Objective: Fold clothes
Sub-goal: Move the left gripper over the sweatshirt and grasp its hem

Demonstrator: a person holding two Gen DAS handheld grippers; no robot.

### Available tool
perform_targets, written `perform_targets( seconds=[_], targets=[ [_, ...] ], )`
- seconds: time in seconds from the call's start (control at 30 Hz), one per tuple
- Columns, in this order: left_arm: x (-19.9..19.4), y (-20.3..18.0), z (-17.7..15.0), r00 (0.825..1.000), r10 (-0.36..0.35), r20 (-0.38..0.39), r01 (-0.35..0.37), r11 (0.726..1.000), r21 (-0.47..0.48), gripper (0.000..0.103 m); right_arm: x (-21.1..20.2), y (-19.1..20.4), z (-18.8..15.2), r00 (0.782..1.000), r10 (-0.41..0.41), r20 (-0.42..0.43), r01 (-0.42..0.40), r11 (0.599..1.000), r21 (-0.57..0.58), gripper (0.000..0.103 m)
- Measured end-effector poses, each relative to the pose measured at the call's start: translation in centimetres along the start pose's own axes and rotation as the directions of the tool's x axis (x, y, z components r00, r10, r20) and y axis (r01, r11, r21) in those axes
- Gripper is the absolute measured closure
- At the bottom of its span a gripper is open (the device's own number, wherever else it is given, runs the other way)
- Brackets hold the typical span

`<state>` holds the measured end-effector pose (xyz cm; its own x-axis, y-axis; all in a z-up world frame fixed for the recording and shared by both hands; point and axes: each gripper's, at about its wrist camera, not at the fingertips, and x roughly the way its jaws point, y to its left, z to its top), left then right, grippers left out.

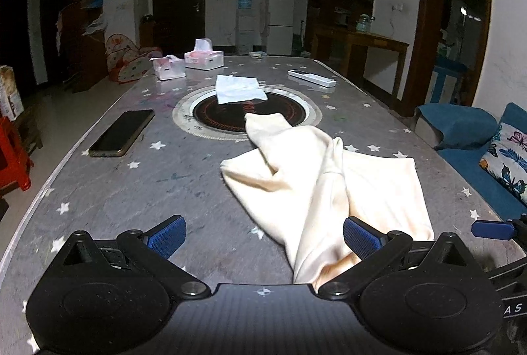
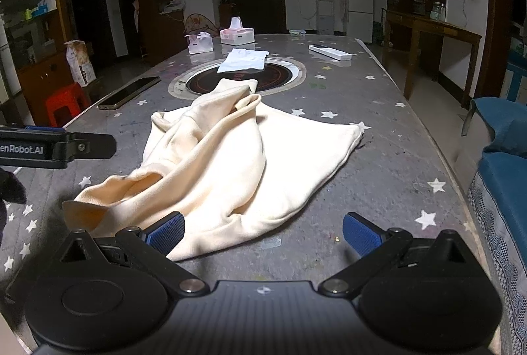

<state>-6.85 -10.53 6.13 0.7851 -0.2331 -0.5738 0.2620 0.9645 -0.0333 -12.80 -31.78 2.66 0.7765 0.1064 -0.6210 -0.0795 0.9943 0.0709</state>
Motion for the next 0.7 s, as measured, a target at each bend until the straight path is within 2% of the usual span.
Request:
perform_targets(
  seconds=[0.47, 0.7],
  targets=[
    [3.0, -2.5, 2.7, 0.999, -0.046, -0.011, 0.047, 0.995, 0.085, 0.001, 1.0, -0.6, 0.6, 1.0, -0.001, -0.008, 0.001, 1.0, 0.009, 0.0],
    [5.0, -3.6, 3.9, 0.998, -0.066, -0.025, 0.068, 0.992, 0.108, 0.009, 1.3, -1.2, 0.9, 1.0, -0.003, -0.003, 0.003, 1.0, 0.023, 0.0]
  ],
)
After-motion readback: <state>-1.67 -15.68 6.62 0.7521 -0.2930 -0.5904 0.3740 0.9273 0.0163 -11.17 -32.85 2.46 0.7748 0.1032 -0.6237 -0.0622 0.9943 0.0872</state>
